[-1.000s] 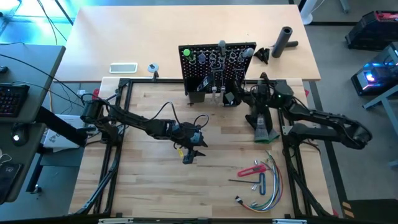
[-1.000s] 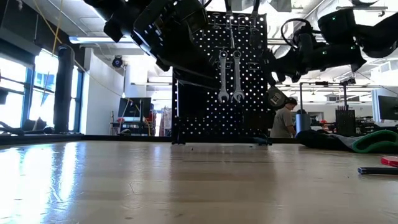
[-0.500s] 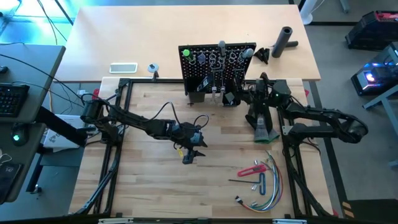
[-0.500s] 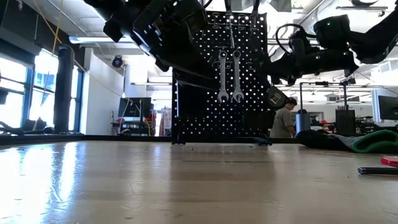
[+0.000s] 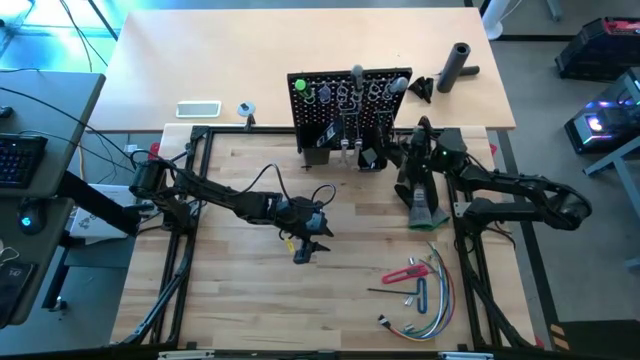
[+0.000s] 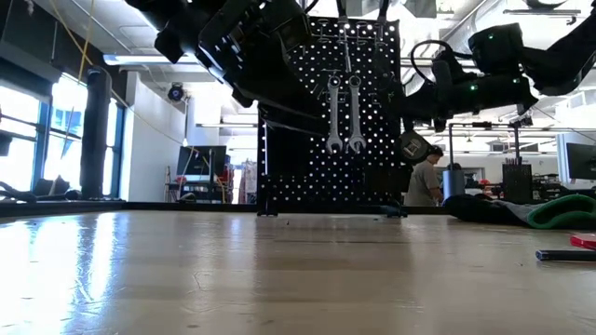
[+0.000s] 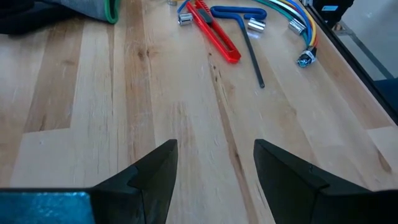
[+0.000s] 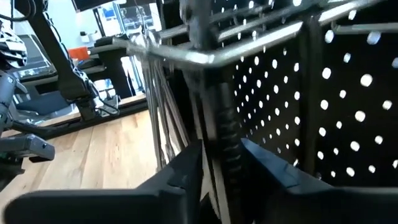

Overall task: Hang tools onto peg board
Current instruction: Hang the black wire stripper on the peg board

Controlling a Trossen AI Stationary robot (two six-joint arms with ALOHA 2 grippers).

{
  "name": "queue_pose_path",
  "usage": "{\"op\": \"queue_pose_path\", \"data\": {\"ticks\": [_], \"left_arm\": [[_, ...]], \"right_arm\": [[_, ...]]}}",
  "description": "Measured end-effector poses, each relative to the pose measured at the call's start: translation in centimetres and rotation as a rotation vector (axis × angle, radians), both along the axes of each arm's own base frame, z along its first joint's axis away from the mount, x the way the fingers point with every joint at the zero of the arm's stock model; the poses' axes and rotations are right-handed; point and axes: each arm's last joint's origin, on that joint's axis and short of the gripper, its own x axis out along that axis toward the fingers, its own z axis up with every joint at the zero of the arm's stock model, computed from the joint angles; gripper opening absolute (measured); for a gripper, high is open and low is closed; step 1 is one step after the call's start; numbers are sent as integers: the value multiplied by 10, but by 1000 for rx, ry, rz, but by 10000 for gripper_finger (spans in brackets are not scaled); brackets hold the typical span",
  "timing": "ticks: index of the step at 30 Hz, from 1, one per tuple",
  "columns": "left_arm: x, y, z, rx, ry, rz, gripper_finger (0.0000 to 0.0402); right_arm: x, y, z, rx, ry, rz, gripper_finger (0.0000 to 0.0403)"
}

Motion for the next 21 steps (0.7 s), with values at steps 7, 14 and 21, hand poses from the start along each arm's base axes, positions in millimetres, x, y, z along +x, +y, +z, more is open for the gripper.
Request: {"op": "queue_pose_path", "data": {"ticks": [7,14,21], "left_arm": [[-1,0,-2,-5,21,5,207],[-2,-4,-2,-9,32,-3,207],[-2,-5,-2,-10,32,-7,207]], "right_arm": [[0,1,-1,38,1,18,143],[-3,5,4,62,-16,61,161],[-8,21,11,75,2,107,161]]}}
